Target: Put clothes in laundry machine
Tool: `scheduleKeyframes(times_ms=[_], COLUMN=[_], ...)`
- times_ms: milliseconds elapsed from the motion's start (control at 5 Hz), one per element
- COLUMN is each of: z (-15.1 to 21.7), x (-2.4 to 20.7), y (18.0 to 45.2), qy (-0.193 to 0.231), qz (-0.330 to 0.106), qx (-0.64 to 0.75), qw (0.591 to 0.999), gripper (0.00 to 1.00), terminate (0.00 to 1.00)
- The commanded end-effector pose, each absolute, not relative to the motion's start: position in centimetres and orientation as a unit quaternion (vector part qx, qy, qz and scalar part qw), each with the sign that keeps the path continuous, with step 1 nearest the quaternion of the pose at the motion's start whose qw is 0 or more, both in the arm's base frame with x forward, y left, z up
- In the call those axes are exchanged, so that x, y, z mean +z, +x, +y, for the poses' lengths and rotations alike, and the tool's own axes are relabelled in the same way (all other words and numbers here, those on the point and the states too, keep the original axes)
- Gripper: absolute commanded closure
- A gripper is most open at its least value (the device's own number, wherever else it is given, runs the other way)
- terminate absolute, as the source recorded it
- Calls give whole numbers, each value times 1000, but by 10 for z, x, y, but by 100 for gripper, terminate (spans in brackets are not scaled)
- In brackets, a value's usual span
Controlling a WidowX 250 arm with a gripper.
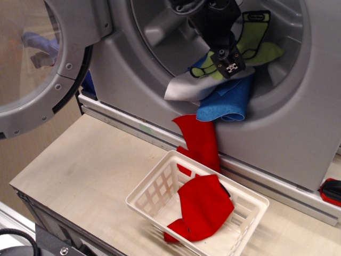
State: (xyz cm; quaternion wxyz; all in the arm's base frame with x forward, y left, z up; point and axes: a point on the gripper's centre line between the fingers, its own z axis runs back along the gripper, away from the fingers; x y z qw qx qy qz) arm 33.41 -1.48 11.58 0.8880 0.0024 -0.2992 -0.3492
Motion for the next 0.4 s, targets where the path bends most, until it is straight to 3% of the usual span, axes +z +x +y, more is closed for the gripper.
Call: scheduleKeyframes(times_ms=[0,200], z=[-14,-14], x=[144,144], y=[303,303], qy=[-16,-16], qz=[-288,-288], qx=[-375,-375], qw=[881,881], gripper=[0,0], terminate=[0,100])
